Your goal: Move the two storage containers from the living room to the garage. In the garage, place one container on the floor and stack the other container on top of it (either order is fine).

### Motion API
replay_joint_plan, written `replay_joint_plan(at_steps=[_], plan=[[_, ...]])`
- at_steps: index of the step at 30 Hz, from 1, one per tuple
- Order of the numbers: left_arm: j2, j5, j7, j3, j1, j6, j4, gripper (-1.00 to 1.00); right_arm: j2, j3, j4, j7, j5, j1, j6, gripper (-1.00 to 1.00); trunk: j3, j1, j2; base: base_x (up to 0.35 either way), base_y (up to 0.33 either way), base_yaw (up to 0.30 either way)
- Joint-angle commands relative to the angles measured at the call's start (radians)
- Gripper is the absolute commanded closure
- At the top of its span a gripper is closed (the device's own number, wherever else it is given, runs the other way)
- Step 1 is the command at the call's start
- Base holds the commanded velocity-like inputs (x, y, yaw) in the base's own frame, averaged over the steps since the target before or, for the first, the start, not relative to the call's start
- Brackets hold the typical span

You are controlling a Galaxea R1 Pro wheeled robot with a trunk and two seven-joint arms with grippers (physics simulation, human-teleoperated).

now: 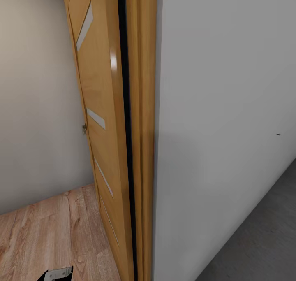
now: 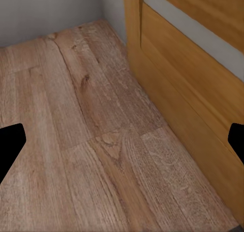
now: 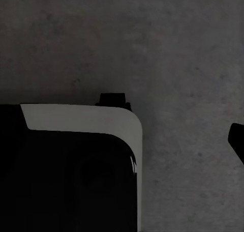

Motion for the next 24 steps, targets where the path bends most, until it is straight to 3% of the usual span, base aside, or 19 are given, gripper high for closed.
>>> replay_joint_plan(at_steps=[1, 13, 24], plan=[[0.000, 0.002, -0.003, 0.003, 0.000, -0.003, 0.001, -1.00, 0.000, -0.001, 0.000, 0.003, 0.000, 0.000, 0.000, -1.00, -0.001, 0.000, -0.001, 0.000, 0.000, 0.000], [0.000, 0.002, -0.003, 0.003, -0.001, -0.003, 0.001, -1.00, 0.000, -0.001, 0.000, 0.003, 0.001, 0.000, 0.000, -1.00, -0.001, 0.000, -0.001, 0.000, 0.000, 0.019], [0.000, 0.002, -0.003, 0.003, -0.001, -0.003, 0.001, -1.00, 0.000, -0.001, 0.000, 0.003, 0.001, 0.000, 0.000, -1.00, -0.001, 0.000, -0.001, 0.000, 0.000, 0.195]])
